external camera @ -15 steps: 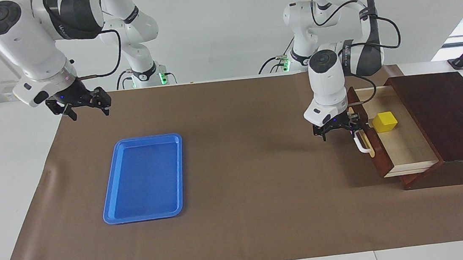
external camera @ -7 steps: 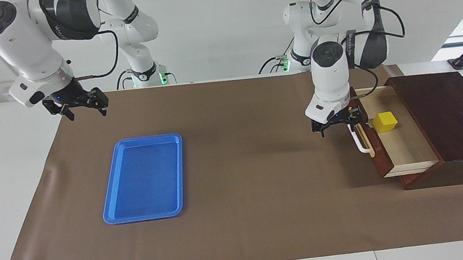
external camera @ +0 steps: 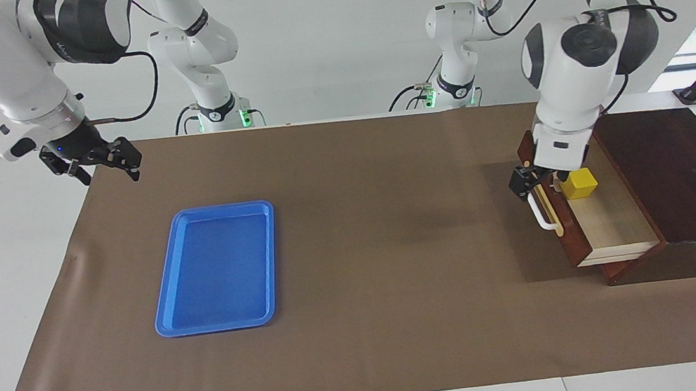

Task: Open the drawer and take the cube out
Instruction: 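Release the handle and lower the left gripper into the drawer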

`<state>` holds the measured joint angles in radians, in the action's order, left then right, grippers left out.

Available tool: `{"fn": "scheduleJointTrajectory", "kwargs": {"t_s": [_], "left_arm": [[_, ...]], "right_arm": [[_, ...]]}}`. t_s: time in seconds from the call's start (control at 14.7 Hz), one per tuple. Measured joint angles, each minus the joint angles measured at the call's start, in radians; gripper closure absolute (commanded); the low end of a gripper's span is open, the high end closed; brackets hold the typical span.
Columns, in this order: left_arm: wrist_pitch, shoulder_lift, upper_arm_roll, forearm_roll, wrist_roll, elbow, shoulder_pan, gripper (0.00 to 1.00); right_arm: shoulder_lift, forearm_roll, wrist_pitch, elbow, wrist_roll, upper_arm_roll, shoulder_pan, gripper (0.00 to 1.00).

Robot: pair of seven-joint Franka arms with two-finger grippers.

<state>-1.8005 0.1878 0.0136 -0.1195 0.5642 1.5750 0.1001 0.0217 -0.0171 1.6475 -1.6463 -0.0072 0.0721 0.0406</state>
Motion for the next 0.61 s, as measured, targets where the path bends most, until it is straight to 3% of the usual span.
{"fn": "scheduleJointTrajectory", "kwargs": {"t_s": [0.2,0.61], "left_arm": [[0.029,-0.028,-0.006,0.011,0.195,-0.003,-0.079,0.00],[0.041,-0.049,-0.011,0.011,0.664,0.033,-0.104,0.00]], "right_arm": [[0.000,0.000,0.014,-0.002,0.172,-0.008,-0.009,0.00],[0.004,0.000,0.021,-0.006,0.620,-0.015,-0.076,0.00]]}}
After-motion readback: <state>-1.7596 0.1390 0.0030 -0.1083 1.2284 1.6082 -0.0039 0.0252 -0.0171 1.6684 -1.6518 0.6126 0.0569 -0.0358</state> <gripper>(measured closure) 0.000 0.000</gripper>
